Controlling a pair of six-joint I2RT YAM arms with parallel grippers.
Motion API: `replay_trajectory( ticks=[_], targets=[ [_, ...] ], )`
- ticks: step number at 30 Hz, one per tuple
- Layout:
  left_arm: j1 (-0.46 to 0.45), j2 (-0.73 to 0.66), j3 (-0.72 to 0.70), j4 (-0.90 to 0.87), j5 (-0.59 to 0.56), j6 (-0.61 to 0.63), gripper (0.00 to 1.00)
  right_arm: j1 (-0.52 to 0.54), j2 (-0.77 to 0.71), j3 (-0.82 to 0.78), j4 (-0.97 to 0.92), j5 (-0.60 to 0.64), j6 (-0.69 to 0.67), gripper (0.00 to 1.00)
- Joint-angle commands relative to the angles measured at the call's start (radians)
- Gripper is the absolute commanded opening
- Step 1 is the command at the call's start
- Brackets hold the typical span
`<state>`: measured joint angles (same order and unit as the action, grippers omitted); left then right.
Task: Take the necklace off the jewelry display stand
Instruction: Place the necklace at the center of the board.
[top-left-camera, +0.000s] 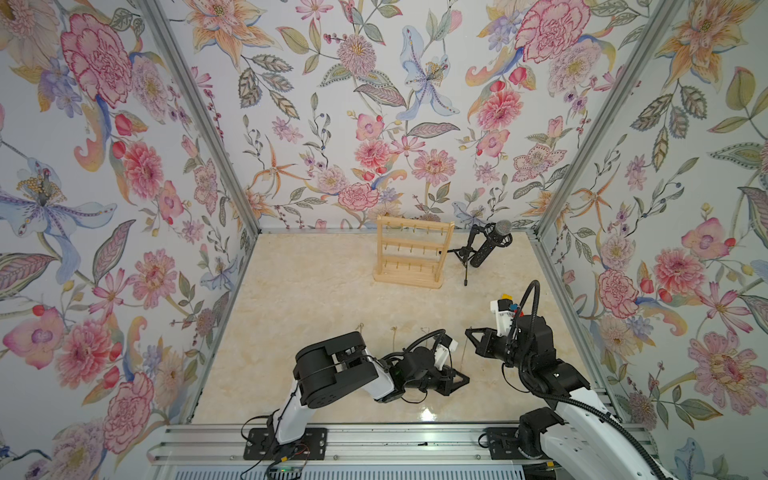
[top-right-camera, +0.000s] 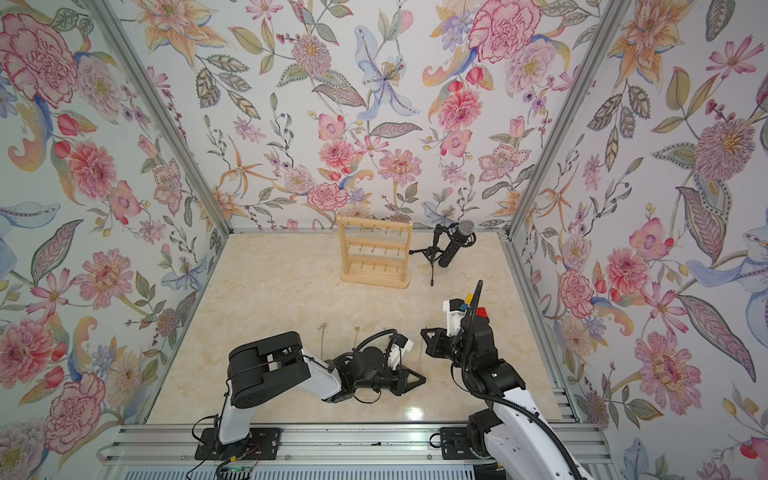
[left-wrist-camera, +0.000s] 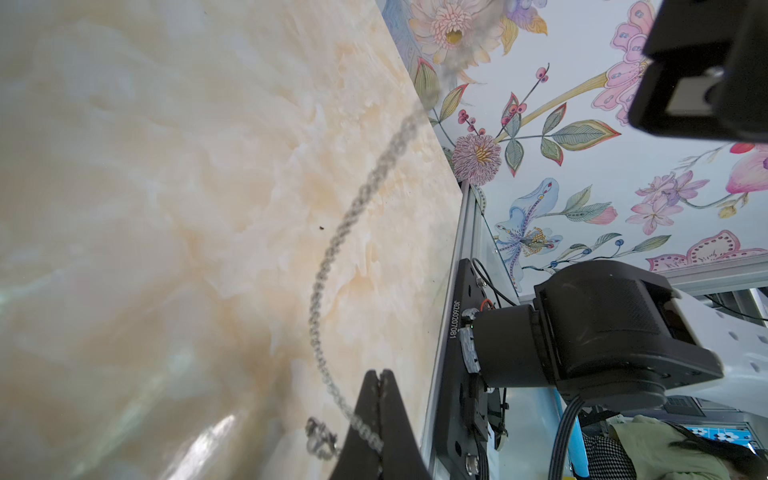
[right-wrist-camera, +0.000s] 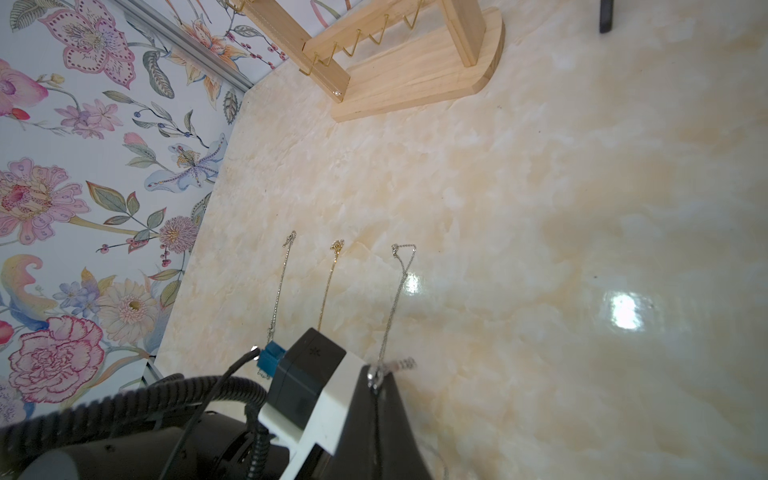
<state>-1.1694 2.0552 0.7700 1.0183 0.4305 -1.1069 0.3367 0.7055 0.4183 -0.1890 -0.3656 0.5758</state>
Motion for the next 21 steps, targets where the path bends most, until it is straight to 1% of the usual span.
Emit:
replay_trajectory(
  ticks=[1, 11, 21],
  targets=[
    [0.017, 0.026, -0.009, 0.030, -0.008, -0.027, 0.00, -0.005, 0.019, -0.013, 0.044, 0.011, -0.013, 0.00],
    [0.022, 0.021, -0.007, -0.018, -0.031, -0.026, 0.06, -0.006, 0.084, -0.019, 0.084, 0.017, -0.033, 0.00],
    [0.026, 0.000, -0.011, -0.074, -0.066, -0.019, 0.18, -0.005, 0.114, -0.019, 0.104, 0.016, -0.041, 0.00]
  ],
)
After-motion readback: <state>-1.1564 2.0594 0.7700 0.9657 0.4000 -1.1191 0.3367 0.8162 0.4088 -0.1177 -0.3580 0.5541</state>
